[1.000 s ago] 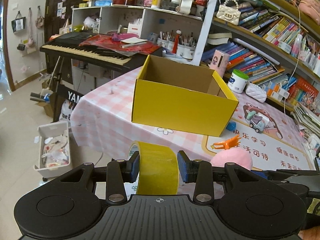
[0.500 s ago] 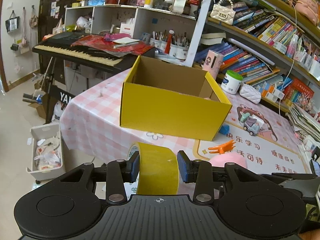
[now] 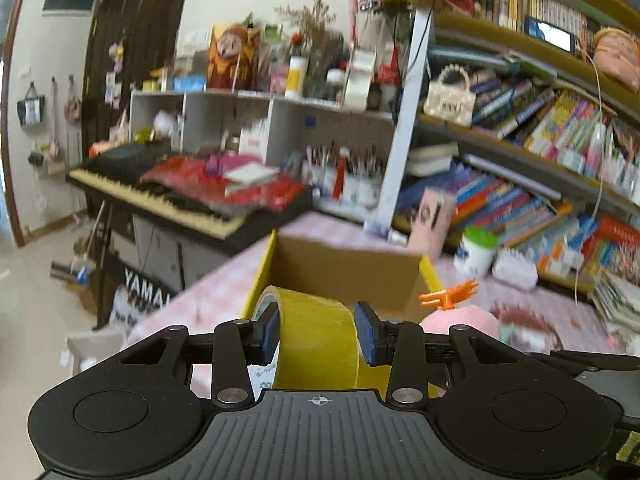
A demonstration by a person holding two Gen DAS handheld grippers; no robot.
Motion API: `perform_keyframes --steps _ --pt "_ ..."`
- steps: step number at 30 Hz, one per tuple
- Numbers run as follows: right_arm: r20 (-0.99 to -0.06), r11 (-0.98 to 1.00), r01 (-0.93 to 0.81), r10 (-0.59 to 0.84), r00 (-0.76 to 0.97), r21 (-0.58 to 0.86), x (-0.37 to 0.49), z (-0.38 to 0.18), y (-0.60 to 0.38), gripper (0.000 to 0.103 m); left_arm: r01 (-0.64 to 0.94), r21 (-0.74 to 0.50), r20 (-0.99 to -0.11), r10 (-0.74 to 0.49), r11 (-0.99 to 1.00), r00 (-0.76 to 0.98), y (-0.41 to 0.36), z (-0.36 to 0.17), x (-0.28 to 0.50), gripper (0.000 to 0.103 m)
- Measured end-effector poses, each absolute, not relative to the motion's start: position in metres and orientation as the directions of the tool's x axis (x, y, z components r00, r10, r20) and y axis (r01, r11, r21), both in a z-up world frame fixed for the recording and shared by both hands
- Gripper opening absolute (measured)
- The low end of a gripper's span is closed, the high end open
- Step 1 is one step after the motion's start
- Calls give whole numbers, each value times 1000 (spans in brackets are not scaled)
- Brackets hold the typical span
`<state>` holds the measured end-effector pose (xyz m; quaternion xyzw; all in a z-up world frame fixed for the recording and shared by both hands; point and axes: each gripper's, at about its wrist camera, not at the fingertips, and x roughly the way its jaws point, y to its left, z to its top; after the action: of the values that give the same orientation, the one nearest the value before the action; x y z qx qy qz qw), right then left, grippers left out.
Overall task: Organize objects
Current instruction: 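Lift the tape roll and pink chick and carry them toward the yellow box with both tools, then lower both tools into the yellow box and open them to drop the tape and chick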
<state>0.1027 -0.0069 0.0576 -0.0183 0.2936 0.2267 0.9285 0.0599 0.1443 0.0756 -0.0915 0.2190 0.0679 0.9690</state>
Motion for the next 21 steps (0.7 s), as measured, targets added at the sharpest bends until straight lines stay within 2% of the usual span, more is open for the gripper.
perform_keyframes --steps 4,13,21 --pt "-530 892 -444 419 738 88 137 63 -5 40 -188 -151 -437 105 971 893 143 77 93 37" --pt "-584 882 -462 421 694 86 196 43 -2 40 -226 -120 -475 144 967 868 136 60 143 37" --pt "-625 845 -532 444 642 53 230 22 16 41 -266 -102 -573 161 959 803 139 31 172 37"
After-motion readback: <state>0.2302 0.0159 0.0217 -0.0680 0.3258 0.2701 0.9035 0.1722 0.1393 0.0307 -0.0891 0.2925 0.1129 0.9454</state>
